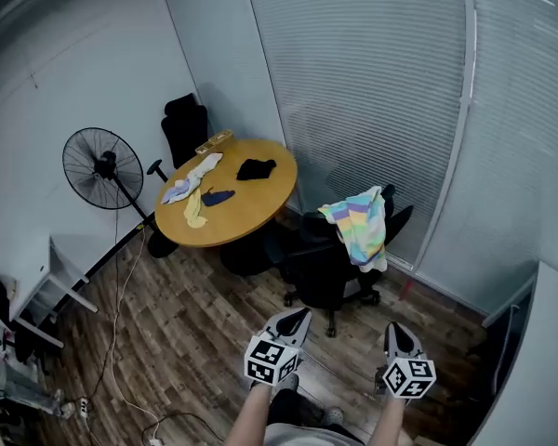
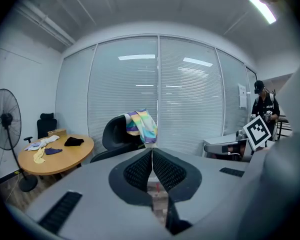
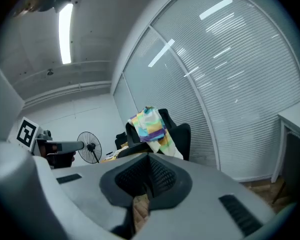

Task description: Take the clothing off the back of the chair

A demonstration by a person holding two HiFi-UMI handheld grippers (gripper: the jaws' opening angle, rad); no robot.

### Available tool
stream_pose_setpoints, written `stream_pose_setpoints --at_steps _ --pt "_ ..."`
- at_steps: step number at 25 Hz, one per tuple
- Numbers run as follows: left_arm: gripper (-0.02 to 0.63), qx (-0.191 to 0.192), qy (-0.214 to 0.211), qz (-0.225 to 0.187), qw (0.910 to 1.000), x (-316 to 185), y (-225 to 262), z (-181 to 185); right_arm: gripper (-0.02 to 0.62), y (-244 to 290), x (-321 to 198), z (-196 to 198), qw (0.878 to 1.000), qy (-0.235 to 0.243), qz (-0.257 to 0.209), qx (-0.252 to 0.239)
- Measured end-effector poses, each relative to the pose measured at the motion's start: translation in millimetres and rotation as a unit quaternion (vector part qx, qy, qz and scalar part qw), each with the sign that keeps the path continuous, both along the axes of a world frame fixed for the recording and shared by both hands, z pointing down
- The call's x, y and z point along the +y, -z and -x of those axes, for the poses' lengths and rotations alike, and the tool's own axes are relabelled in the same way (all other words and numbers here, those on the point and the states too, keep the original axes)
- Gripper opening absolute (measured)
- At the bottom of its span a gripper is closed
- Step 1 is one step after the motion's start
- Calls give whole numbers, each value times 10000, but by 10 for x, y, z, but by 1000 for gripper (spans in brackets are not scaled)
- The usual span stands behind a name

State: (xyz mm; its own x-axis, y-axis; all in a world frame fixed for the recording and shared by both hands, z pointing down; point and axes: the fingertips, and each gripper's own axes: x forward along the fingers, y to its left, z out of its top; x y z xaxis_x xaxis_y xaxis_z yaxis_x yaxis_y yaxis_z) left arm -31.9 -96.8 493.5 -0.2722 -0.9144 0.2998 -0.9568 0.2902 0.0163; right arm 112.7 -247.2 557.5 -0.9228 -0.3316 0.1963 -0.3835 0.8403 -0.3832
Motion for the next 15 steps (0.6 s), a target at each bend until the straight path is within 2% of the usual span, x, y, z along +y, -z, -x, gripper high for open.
stream_pose_setpoints --at_steps 6,10,13,15 --pt "28 -13 -288 -155 9995 -427 14 156 23 59 -264 76 9996 -191 -152 -110" --pt "28 48 -469 -384 9982 -699 78 362 23 47 -436 250 9992 -318 -257 -16" --pt "28 43 -802 -511 9955 -976 137 516 23 28 -599 418 9983 -477 -338 80" --pt "28 86 -1208 -493 9914 -1175 159 618 23 62 -706 580 9983 -432 -378 48"
